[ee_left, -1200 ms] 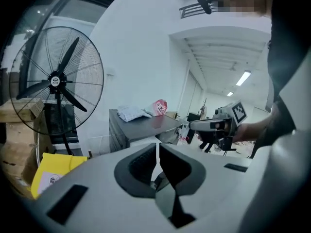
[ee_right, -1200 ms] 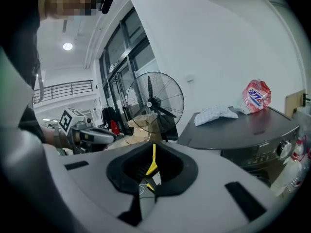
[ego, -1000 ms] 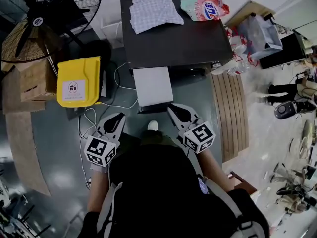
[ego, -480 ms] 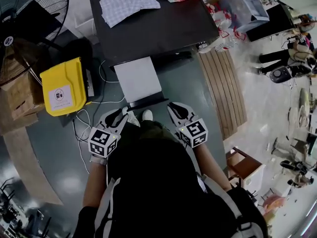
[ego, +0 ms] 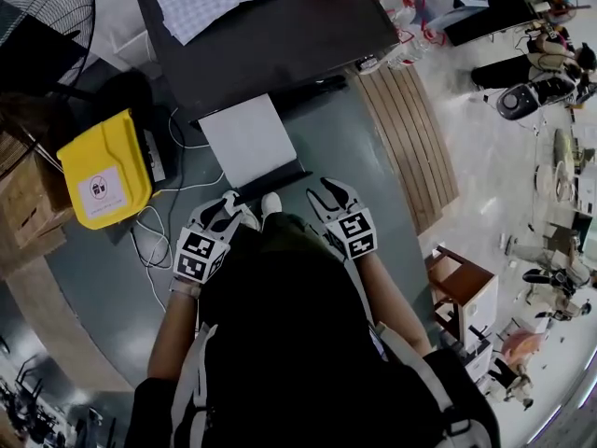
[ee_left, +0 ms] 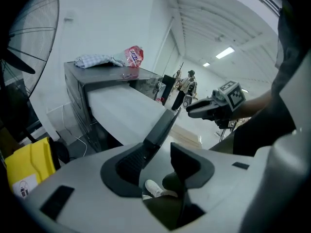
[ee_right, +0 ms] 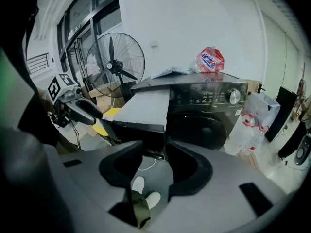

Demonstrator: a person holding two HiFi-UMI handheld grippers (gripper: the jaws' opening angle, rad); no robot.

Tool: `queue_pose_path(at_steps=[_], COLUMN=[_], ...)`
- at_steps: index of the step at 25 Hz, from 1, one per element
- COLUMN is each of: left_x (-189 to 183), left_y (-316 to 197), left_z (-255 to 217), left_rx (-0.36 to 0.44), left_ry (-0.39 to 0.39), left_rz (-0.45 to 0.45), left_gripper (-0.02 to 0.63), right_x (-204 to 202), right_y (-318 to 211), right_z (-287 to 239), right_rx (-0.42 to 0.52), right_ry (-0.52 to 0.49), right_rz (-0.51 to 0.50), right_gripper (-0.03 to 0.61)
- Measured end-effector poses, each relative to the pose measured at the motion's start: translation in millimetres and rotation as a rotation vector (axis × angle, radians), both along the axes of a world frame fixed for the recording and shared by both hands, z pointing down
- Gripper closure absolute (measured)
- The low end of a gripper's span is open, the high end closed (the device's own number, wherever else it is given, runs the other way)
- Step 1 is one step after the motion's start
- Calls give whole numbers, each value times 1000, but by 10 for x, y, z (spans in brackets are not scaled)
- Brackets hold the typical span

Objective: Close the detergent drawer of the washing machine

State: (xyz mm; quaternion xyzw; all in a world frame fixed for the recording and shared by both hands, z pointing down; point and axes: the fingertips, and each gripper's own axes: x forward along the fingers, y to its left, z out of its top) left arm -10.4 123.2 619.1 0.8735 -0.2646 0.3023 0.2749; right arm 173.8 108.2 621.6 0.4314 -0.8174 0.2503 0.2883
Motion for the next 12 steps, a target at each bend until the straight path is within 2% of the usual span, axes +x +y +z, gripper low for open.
queue_pose_path(at_steps=[6, 12], left_x=[34, 48], left_y=[-15, -35], left_z=[218, 335], left_rx=[-66, -95], left_ry=[-9, -15], left_rz=[34, 68], left_gripper=[449, 451], right_x=[-61, -175], right_y=[-109, -194], right_z=[113, 176], right_rx=[-15, -40], right_ry=[33, 48], right_rz=[-13, -24], right_gripper=[417, 417])
